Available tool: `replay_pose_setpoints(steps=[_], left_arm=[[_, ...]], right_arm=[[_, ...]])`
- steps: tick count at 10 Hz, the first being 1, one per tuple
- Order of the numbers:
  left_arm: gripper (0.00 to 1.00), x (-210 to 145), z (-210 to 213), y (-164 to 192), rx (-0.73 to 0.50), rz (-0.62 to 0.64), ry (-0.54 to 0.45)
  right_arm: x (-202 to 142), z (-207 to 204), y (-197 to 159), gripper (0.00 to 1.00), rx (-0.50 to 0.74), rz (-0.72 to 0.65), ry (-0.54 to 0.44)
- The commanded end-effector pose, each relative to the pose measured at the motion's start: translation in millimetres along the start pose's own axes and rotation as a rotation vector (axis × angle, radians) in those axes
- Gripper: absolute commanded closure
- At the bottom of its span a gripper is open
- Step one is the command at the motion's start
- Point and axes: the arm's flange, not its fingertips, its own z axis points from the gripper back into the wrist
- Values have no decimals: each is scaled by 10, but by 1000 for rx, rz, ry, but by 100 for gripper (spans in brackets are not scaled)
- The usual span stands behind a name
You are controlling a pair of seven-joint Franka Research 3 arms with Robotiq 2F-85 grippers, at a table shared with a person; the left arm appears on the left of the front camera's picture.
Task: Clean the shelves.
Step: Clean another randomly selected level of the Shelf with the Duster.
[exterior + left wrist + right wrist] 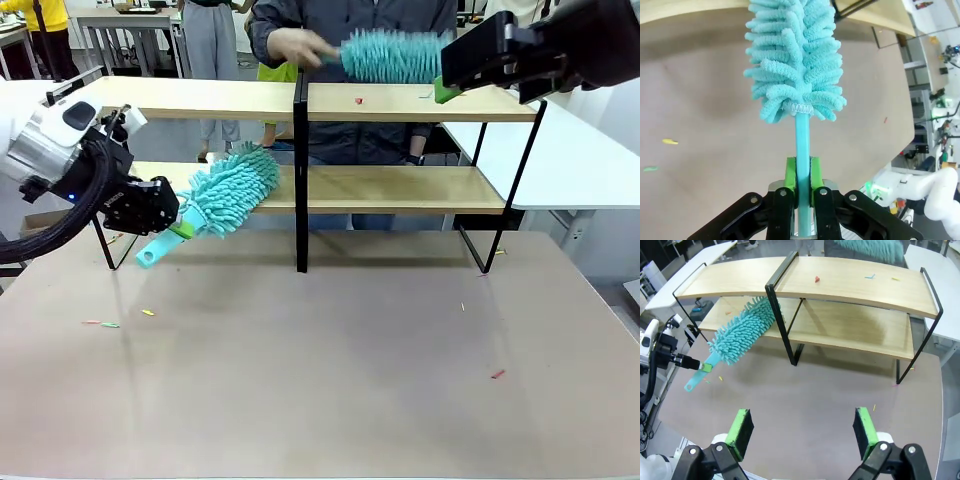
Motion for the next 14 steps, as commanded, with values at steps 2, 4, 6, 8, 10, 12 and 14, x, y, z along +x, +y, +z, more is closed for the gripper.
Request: replay_pose_setpoints(steps=[2,4,6,8,10,12,14], left_arm=[[88,78,121,65,101,83,-83],[88,136,213,219,182,206,-120],[88,141,344,362,259,293,-121],[88,152,520,526,325,365,-142],[88,125,753,641,432,421,-313],[88,29,809,596,509,412,-497],[88,10,745,542,478,347,-467]], right_arm=[[6,4,-14,0,-10,-3,-5],[6,4,-14,0,-10,-3,-5],[6,4,-14,0,-10,-3,-5],[6,4,-14,0,-10,-3,-5],[6,4,-14,0,-10,-3,-5],[6,4,-14,0,-10,-3,-5],[6,4,-14,0,-10,-3,-5]])
